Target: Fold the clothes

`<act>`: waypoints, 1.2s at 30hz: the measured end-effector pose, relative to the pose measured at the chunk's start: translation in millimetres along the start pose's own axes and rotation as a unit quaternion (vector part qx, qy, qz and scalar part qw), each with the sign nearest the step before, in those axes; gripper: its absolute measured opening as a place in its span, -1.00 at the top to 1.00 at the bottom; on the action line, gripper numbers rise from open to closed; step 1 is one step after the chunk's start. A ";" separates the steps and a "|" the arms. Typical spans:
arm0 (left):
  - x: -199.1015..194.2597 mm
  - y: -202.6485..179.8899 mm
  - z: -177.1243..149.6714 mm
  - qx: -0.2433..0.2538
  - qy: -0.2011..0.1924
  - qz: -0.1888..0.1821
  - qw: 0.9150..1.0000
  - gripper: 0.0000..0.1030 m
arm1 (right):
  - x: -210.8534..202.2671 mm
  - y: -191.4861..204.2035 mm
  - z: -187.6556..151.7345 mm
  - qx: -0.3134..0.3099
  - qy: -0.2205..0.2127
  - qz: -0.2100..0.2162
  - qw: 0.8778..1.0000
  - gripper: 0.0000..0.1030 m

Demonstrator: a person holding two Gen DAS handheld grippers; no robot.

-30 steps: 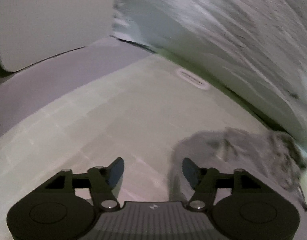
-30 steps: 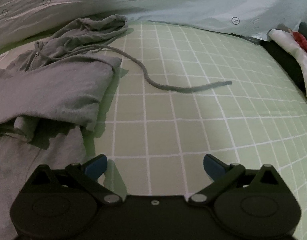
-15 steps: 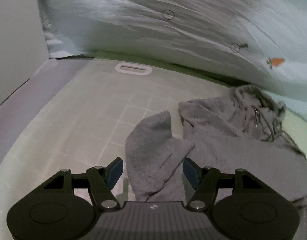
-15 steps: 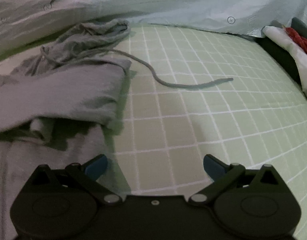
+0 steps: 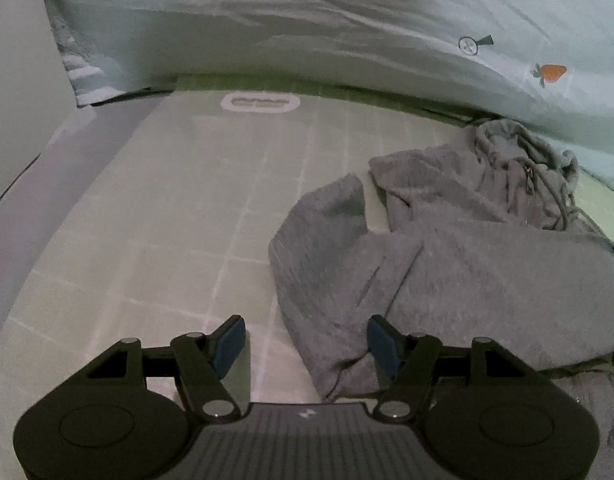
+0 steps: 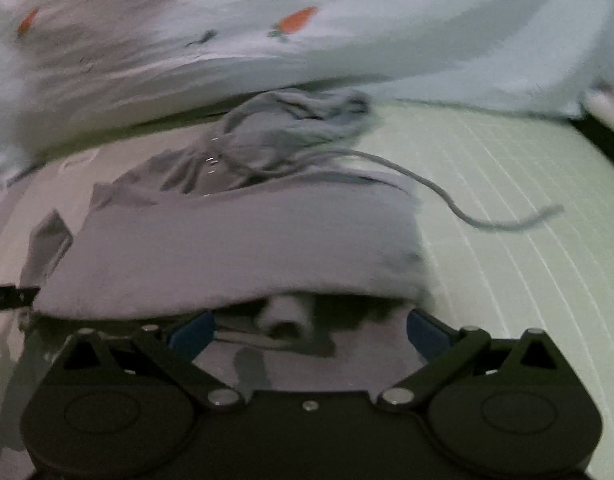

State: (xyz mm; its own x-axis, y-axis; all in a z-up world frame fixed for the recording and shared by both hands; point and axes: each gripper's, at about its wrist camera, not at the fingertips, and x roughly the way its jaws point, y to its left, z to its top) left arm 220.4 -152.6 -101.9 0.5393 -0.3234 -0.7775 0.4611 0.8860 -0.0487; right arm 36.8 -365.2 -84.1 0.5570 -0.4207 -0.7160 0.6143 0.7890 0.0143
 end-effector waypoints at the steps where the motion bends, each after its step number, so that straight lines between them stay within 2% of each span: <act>1: 2.0 0.0 -0.7 0.000 0.001 0.000 1.000 -0.38 | 4.9 5.3 2.0 -0.010 -0.003 -0.009 1.000 -1.00; 4: 4.2 -1.8 -2.7 0.005 -0.006 0.009 1.000 -0.46 | 21.3 11.8 6.9 -0.033 -0.008 -0.048 0.998 -1.00; 6: 4.6 -3.3 -3.8 0.009 -0.008 0.013 1.000 -0.49 | 28.6 1.7 7.8 -0.037 -0.006 -0.087 0.996 -1.00; 10: 5.4 -3.5 -5.4 0.007 -0.013 0.017 1.000 -0.54 | 26.0 -54.5 -0.4 0.046 0.009 -0.099 0.994 -1.00; 12: 7.1 -4.6 -4.9 0.007 -0.013 0.022 1.000 -0.59 | 25.2 -80.3 -9.2 0.091 0.023 -0.128 0.987 -1.00; 14: 8.5 -6.5 -4.4 0.007 -0.013 0.027 1.000 -0.62 | 22.4 -99.3 -17.7 0.132 0.026 -0.107 0.985 -1.00; 17: 8.9 -7.5 -1.9 0.003 -0.007 0.032 0.999 -0.63 | 14.8 -108.0 -24.0 0.143 0.027 -0.099 0.984 -1.00; 20: 6.4 -6.7 2.3 -0.011 0.006 0.033 0.999 -0.58 | 12.9 -101.2 -29.0 0.126 0.031 -0.095 0.987 -1.00; 23: -6.7 -9.4 4.3 -0.002 -0.018 0.023 1.000 -0.54 | 13.4 -94.1 -29.8 0.110 0.030 -0.096 0.989 -1.00; 26: -17.1 -19.4 9.2 0.039 -0.046 0.008 0.998 -0.42 | 16.3 -90.4 -29.3 0.105 0.029 -0.096 0.989 -1.00; 28: -16.9 -28.6 11.3 0.069 -0.052 -0.009 0.996 -0.36 | 16.6 -90.3 -30.1 0.104 0.028 -0.096 0.990 -1.00; 30: -12.0 -37.9 13.1 0.092 -0.050 -0.032 0.994 -0.21 | 16.8 -90.6 -30.2 0.104 0.028 -0.095 0.990 -1.00; 34: 1.7 -48.1 20.7 0.091 -0.044 -0.043 0.994 -0.16 | 17.6 -90.7 -30.2 0.103 0.029 -0.094 0.990 -1.00; 36: 9.6 -46.4 25.3 0.078 -0.039 -0.051 0.995 -0.04 | 18.0 -90.3 -29.8 0.103 0.029 -0.094 0.990 -1.00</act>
State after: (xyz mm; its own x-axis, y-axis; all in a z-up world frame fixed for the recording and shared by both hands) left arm 222.0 -205.2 -91.2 0.5350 -0.4385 -0.7221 0.6157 0.7877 -0.0222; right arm -25.3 -430.7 -119.1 0.3930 -0.5205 -0.7581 0.8087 0.5881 0.0155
